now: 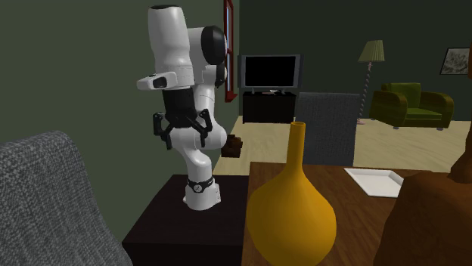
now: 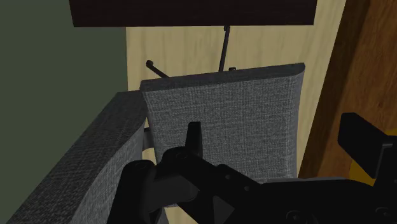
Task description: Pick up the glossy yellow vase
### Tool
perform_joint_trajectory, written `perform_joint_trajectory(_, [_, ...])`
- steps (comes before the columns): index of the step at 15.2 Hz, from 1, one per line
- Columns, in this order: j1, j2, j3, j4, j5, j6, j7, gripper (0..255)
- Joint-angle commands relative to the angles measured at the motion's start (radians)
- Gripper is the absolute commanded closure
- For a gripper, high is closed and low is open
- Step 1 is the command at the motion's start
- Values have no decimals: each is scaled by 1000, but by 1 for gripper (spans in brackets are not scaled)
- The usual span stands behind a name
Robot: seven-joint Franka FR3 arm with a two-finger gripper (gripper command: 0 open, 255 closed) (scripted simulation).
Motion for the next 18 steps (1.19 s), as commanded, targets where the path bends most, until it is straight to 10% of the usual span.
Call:
perform_joint_trajectory(1, [0,0,0,0,0,0,0,0])
perform_joint_trajectory(18, [15,417,338,512,34,36,399,0])
